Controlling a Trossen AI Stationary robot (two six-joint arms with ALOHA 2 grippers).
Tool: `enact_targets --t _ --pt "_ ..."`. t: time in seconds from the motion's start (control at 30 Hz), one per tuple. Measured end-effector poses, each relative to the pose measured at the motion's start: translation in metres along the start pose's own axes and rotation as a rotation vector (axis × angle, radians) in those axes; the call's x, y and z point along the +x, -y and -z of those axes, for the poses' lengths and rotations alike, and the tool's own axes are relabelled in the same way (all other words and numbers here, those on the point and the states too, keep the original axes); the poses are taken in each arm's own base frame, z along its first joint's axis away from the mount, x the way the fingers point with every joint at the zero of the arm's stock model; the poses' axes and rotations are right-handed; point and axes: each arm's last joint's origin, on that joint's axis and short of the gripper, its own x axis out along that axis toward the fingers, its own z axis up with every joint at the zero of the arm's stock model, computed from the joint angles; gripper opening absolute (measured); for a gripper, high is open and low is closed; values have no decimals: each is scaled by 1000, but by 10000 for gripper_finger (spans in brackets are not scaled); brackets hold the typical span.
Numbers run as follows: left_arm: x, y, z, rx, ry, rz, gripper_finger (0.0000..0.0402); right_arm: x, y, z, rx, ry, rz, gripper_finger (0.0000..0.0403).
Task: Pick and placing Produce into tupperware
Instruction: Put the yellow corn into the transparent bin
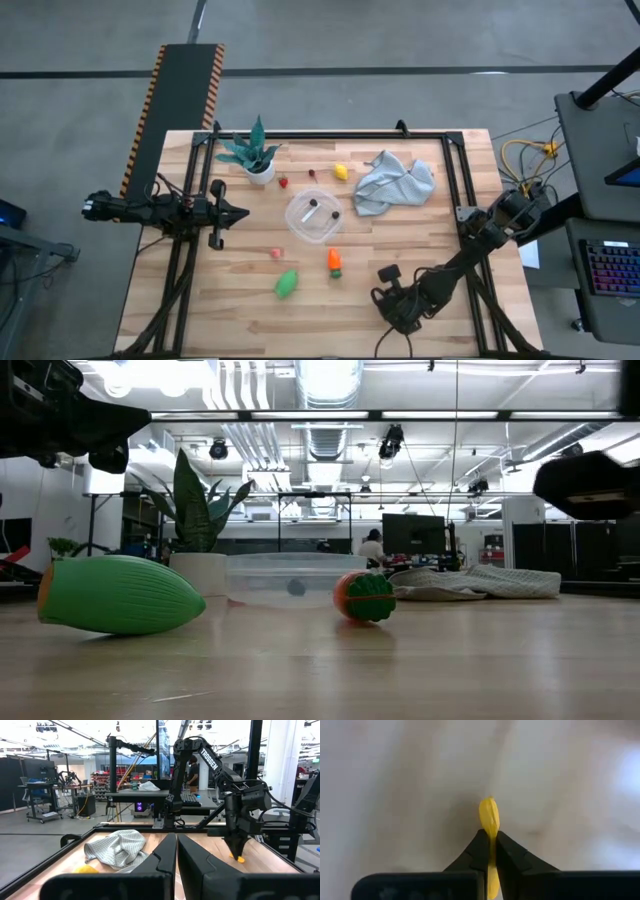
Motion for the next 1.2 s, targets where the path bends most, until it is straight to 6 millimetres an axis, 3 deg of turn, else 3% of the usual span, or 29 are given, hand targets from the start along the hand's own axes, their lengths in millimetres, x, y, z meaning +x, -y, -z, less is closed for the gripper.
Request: enact_targets --t 0.23,0.5,0.87,1.2 --pt "0 0 0 0 0 0 0 -8 21 -7 22 53 121 12" --pt "0 0 0 0 0 0 0 -24 60 -20 31 131 246 12" --pt "0 0 0 -1 3 0 0 -44 144 -47 62 351 336 12" --pt "0 0 0 0 2 0 0 -40 224 -46 108 496 211 12"
